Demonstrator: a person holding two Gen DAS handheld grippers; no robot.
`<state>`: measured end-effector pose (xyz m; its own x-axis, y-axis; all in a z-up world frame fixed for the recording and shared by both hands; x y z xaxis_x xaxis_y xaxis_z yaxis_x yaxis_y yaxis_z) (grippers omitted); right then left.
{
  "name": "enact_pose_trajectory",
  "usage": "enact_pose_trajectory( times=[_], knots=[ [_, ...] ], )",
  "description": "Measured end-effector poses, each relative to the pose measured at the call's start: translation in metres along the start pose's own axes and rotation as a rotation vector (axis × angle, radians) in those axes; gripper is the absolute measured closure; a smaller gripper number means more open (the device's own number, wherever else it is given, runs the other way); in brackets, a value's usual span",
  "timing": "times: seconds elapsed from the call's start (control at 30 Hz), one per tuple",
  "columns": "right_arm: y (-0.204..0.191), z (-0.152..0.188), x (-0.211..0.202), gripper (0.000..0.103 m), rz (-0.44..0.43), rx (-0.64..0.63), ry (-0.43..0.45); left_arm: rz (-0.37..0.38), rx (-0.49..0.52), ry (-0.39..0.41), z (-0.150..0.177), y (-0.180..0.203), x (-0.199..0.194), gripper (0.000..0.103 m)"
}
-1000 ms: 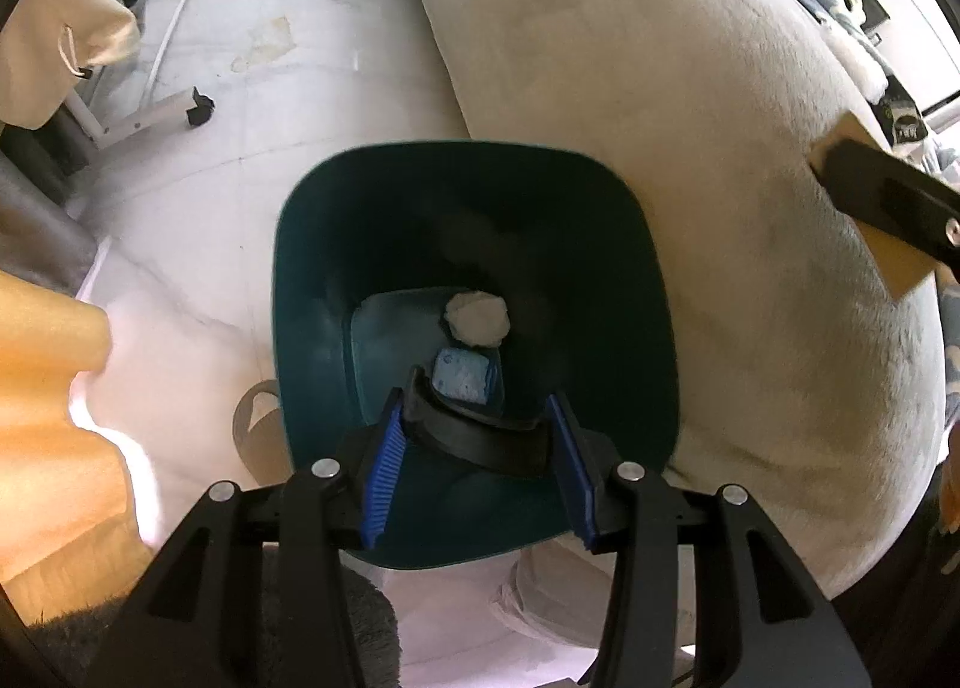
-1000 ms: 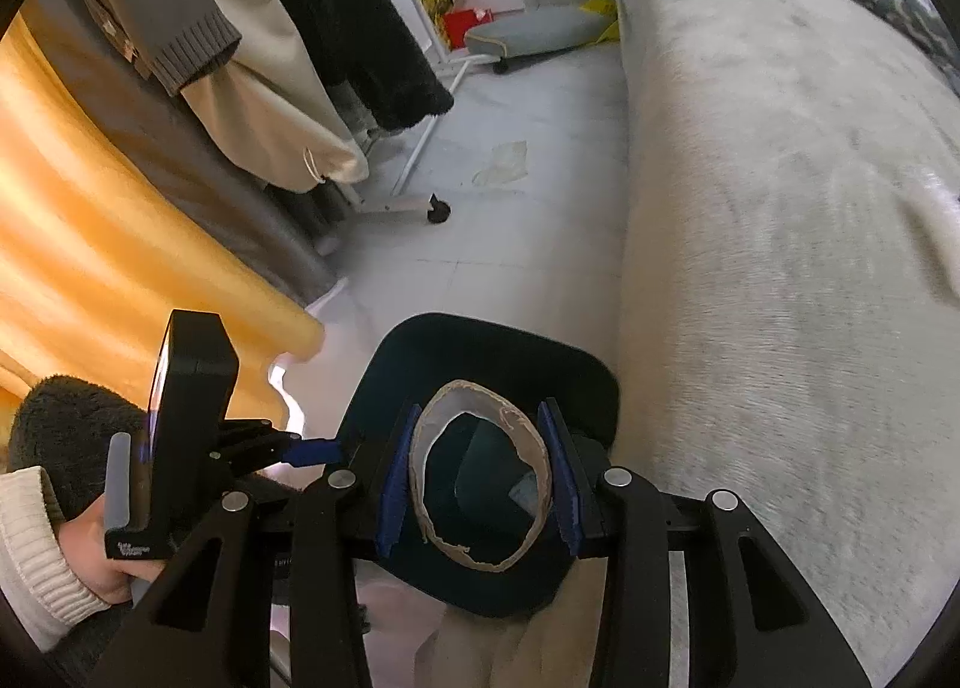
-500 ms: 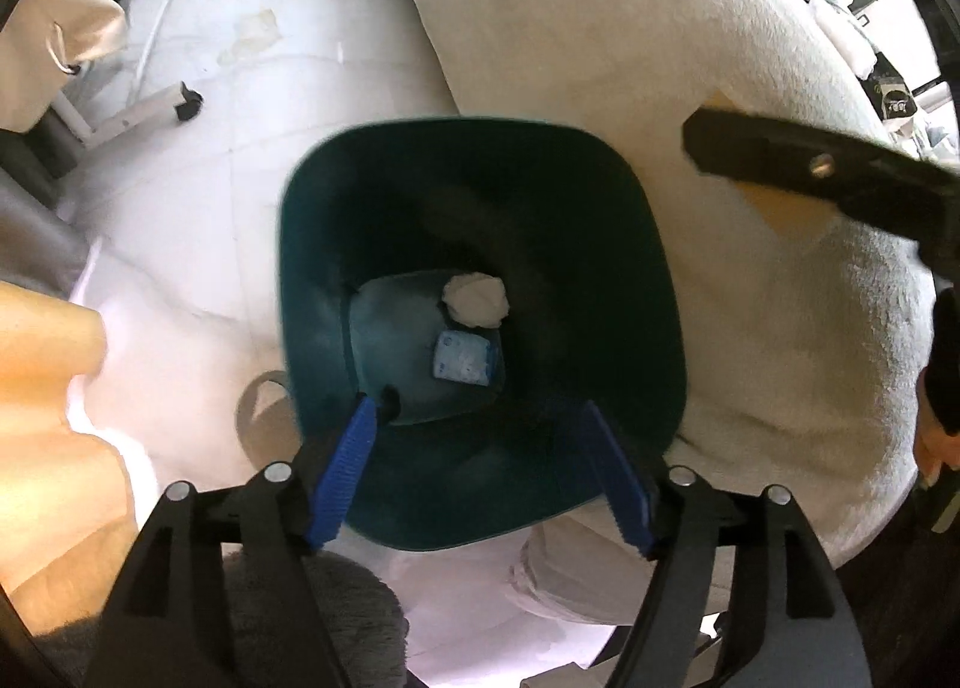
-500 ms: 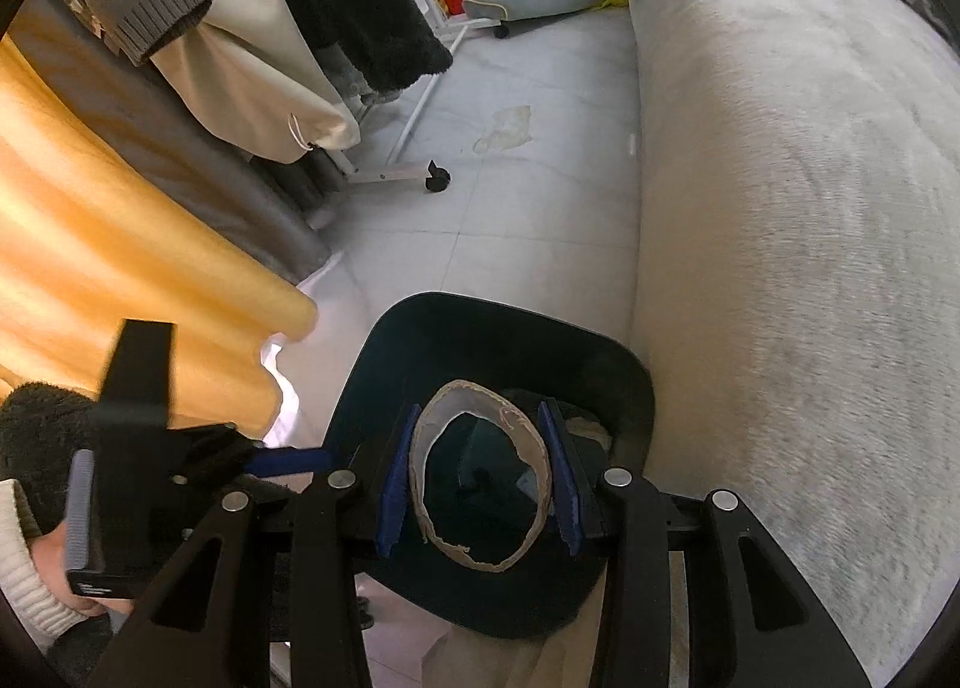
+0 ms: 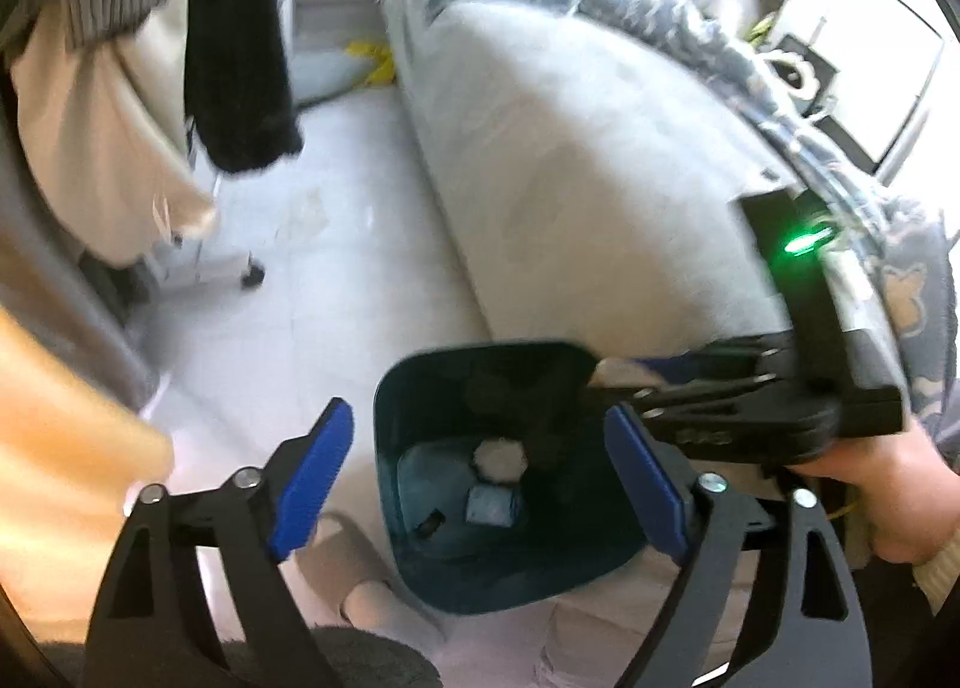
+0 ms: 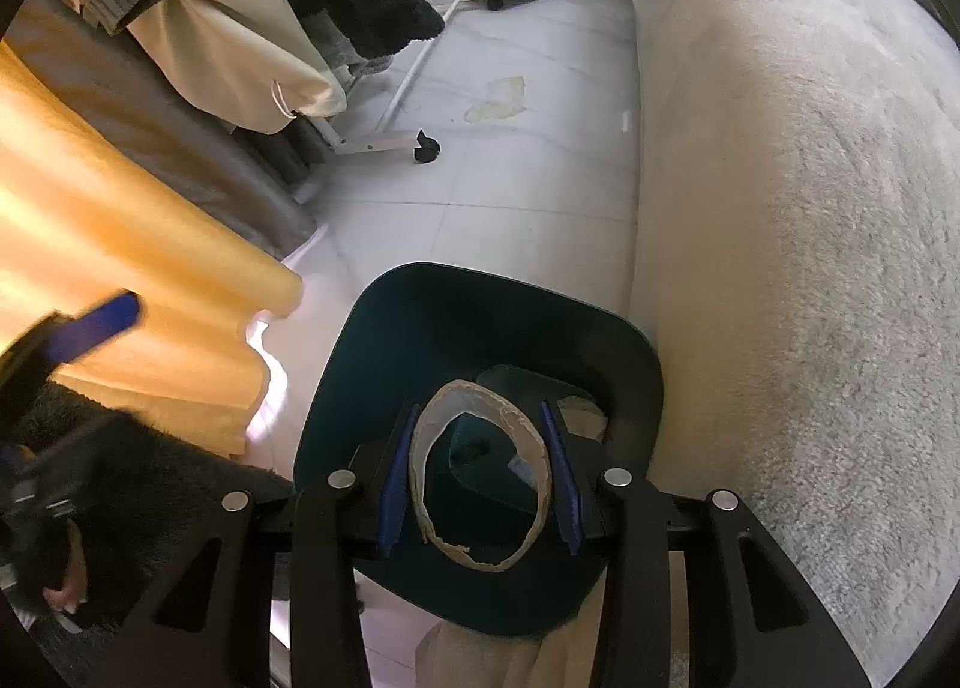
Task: Collect trash
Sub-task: 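Open the right tool over the bin to drop the tape core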
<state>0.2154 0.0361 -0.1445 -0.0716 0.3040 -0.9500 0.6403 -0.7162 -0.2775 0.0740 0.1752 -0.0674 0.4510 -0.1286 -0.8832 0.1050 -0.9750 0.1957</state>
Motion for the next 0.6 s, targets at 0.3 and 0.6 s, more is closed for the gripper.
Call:
enact_pose_trajectory(
  times=[0.3, 0.6],
  knots=[
    [-0.005, 0.004, 0.003, 0.059, -0.004, -0.009, -0.026, 0.083, 0.024, 0.068, -0.001, 0.014, -0.034, 0.007],
    [-0.016, 0.012, -0.030, 0.029, -0.013, -0.096, 0.077, 0.115, -0.010, 0.218, -0.003, 0.019, -0.064, 0.006]
  ],
)
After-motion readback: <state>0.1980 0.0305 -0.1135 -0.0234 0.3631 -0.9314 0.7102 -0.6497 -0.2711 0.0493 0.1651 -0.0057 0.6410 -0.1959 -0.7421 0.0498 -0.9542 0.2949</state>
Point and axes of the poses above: each gripper's, at about its wrist camera, not at the fingertips, and x roughly the way its jaws point, y to its right, z to its underside, the point moved 1 cm from there along x, roughly the way its jaws point, and after that the axes turned 10 degrees about -y, right-handed, at the moved point
